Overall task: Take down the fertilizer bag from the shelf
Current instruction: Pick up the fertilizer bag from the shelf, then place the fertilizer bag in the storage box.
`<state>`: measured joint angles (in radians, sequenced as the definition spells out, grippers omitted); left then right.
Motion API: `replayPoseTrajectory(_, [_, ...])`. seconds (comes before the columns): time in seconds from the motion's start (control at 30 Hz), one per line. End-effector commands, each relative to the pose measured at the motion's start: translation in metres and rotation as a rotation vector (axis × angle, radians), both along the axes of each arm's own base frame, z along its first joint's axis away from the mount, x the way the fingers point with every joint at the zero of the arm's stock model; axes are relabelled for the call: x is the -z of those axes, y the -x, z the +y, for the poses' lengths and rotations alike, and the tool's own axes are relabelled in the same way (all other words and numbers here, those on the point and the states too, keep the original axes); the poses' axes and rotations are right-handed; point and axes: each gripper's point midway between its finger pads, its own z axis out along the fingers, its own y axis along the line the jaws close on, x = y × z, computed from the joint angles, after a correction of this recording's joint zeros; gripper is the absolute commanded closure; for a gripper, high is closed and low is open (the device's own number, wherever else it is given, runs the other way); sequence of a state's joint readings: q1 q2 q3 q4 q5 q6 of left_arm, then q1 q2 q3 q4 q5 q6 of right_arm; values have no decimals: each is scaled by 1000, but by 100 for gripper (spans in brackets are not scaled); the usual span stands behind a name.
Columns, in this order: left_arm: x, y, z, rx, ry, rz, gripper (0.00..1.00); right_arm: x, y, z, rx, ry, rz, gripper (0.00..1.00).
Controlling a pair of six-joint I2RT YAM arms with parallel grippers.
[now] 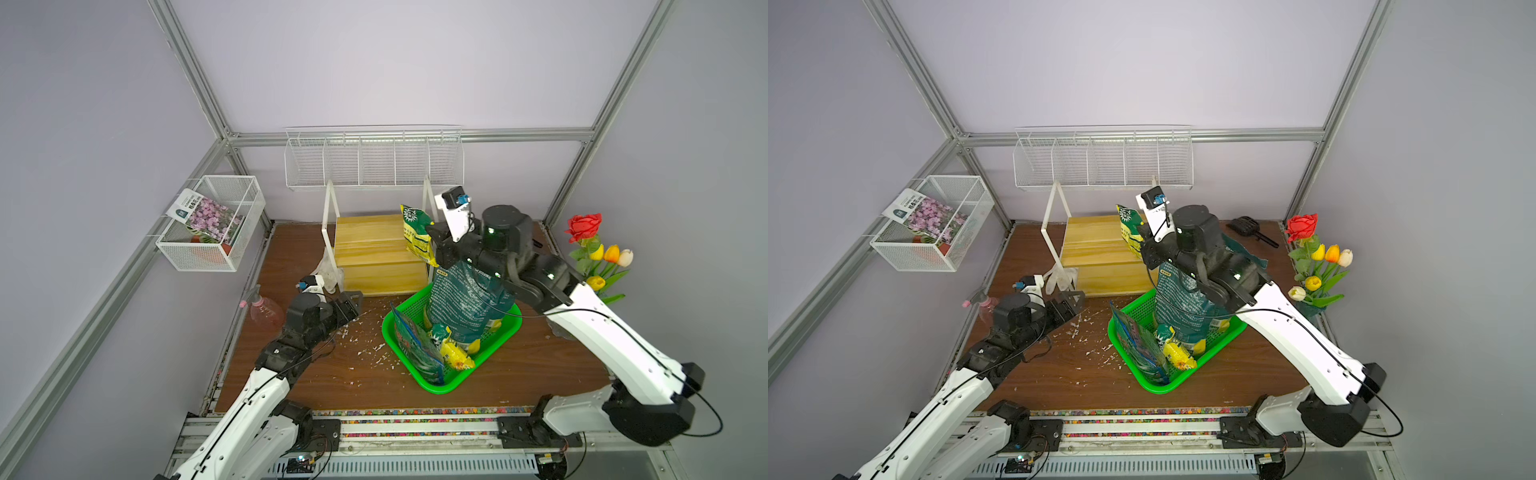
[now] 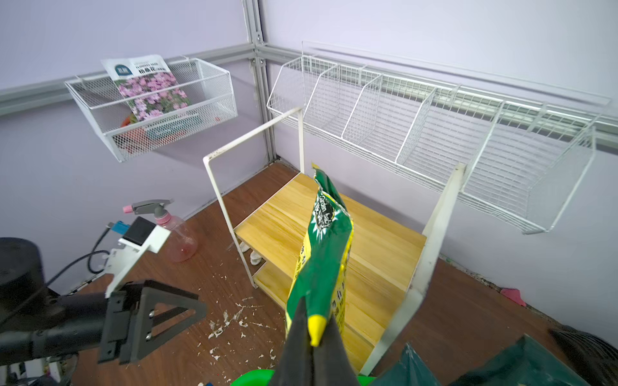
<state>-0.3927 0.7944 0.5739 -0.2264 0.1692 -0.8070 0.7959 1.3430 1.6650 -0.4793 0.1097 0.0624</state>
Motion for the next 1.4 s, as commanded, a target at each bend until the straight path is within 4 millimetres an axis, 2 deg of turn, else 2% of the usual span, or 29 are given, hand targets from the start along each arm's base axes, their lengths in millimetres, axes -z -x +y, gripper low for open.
replayPoseTrajectory(0.0, [-20, -6, -4, 10, 36, -45, 14, -16, 13, -26, 41, -8, -42, 100])
replayPoseTrajectory(0.13, [-21, -9, -6, 11, 43, -40, 14, -10, 34, -50, 56, 11, -14, 100])
replayPoseTrajectory(0.23, [-22, -11, -8, 15, 48, -39, 14, 4, 50, -63, 51, 12, 34, 100])
replayPoseTrajectory(0.4, [-20, -15, -11, 18, 50, -27, 15, 34, 75, -68, -8, -2, 149, 100])
replayPoseTrajectory(0.57, [-21, -18, -12, 15, 44, -20, 15, 66, 87, -69, -29, -17, 236, 100])
replayPoseTrajectory(0.7, [-21, -20, -11, 7, 42, -17, 15, 91, 93, -65, -49, -28, 304, 100])
replayPoseTrajectory(0.9, [-20, -21, -11, 1, 44, -8, 15, 125, 95, -38, -136, -79, 397, 100])
replayPoseTrajectory(1.2, [-16, -19, -10, -2, 40, 10, 15, 158, 85, -13, -171, -87, 465, 100])
replayPoseTrajectory(1.37, [-15, -19, -9, -4, 36, 11, 15, 194, 79, -8, -141, -27, 521, 100])
